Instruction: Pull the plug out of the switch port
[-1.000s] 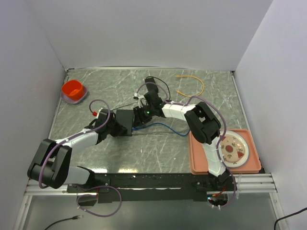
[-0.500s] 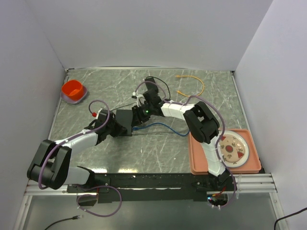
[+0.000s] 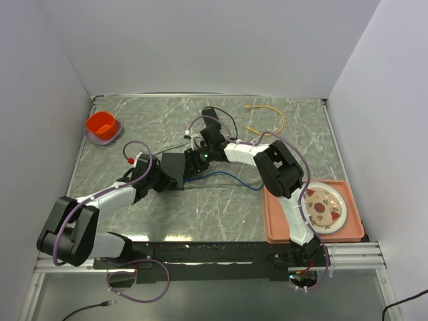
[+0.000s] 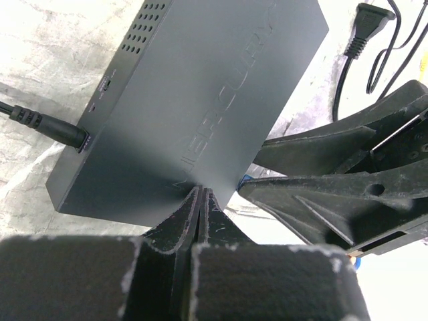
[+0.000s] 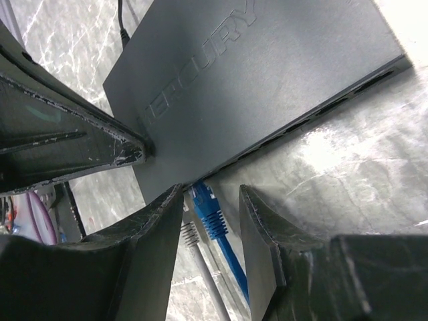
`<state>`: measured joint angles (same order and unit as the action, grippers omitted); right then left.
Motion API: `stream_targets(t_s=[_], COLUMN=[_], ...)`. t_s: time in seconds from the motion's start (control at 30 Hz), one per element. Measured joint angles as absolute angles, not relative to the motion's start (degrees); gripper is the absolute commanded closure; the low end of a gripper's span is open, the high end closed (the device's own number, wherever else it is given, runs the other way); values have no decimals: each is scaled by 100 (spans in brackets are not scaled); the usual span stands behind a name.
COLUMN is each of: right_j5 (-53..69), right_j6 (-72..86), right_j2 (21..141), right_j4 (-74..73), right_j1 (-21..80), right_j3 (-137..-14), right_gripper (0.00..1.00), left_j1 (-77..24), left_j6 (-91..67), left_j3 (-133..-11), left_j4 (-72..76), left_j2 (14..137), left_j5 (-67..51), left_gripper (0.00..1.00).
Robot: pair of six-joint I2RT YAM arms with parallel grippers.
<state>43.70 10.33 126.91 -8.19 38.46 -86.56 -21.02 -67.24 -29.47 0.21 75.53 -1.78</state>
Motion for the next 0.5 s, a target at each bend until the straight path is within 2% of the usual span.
stream_targets(t_s=[0.3, 0.5], right_j5=[4528, 4622], right_j6=[923, 910], right_j2=[12722, 12776], right_j4=[-871, -906], right_j1=[3846, 3837], right_j3=[-8656, -8676], right_gripper=[54, 64], left_j1=[-2099, -2095], left_j6=[-6735, -6737], left_j3=[-2915, -2899], left_j4=[91, 123], left_j2=[7553, 7555], left_j5=[-202, -215], left_gripper=[99, 99])
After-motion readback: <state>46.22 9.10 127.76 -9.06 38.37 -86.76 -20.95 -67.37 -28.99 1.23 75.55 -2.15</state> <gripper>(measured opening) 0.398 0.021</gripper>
